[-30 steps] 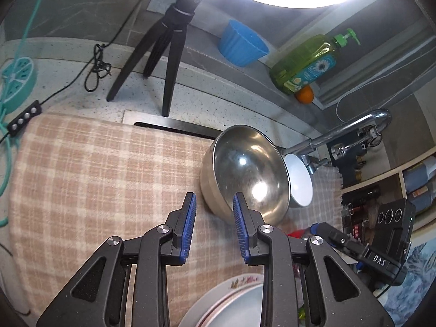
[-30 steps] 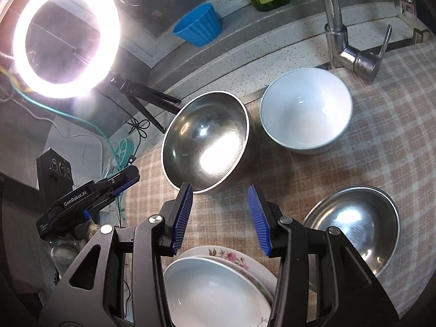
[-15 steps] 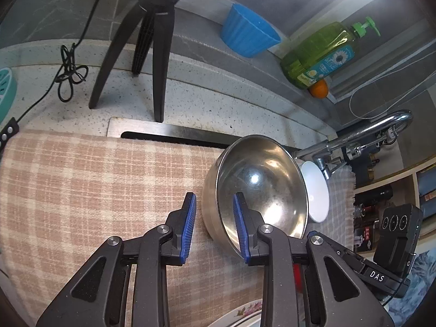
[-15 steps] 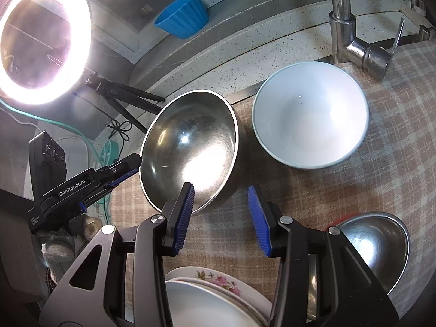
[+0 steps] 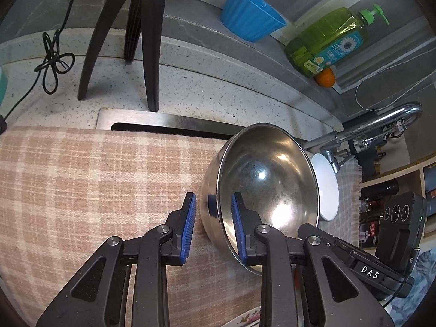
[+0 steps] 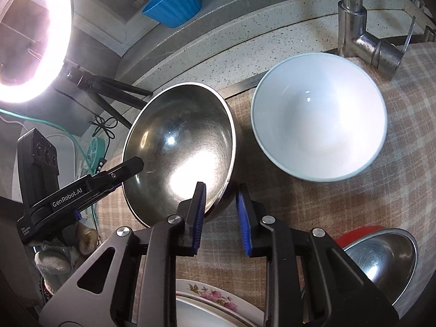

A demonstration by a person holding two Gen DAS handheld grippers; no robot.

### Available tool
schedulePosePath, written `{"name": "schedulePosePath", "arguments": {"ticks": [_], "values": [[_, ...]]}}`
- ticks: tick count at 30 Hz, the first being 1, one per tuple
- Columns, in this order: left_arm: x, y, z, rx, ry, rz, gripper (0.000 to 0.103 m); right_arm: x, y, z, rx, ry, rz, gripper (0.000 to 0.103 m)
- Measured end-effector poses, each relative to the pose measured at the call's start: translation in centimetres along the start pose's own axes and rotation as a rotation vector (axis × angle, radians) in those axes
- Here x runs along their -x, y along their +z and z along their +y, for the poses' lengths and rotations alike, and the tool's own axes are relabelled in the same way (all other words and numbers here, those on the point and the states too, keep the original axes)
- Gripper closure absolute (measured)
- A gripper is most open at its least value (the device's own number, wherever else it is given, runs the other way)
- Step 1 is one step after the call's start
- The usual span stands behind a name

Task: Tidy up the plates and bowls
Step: 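Move the right gripper to the rim of the large steel bowl, then close the right gripper on the steel bowl rim and lift it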

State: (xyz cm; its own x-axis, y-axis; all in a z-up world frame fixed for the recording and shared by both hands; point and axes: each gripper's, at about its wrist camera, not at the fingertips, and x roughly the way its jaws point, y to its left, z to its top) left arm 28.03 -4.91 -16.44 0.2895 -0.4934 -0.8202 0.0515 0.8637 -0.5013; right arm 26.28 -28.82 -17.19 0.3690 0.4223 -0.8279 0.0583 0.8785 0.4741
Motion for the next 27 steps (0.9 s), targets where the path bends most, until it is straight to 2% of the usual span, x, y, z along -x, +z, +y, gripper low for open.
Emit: {"name": "schedulePosePath", "arguments": {"ticks": [2,15,27], "values": [[-0.1,-0.1,-0.1,-0.005,0.006,-0.001,0.087,0.0,0.0,0.0,0.004,-0.003,0.0,0.08],[1.4,-1.7,0.1,0.004,0.004,-0.023,0.087,0.8,-1.2,0.7,0.047,0.01,0.015,0.081],[5.1,-4.6,1.1,0.037,0.008,-0.092,0.087,1.7,-4.5,3.0,0.114,0.055,0.052,0.081]]}}
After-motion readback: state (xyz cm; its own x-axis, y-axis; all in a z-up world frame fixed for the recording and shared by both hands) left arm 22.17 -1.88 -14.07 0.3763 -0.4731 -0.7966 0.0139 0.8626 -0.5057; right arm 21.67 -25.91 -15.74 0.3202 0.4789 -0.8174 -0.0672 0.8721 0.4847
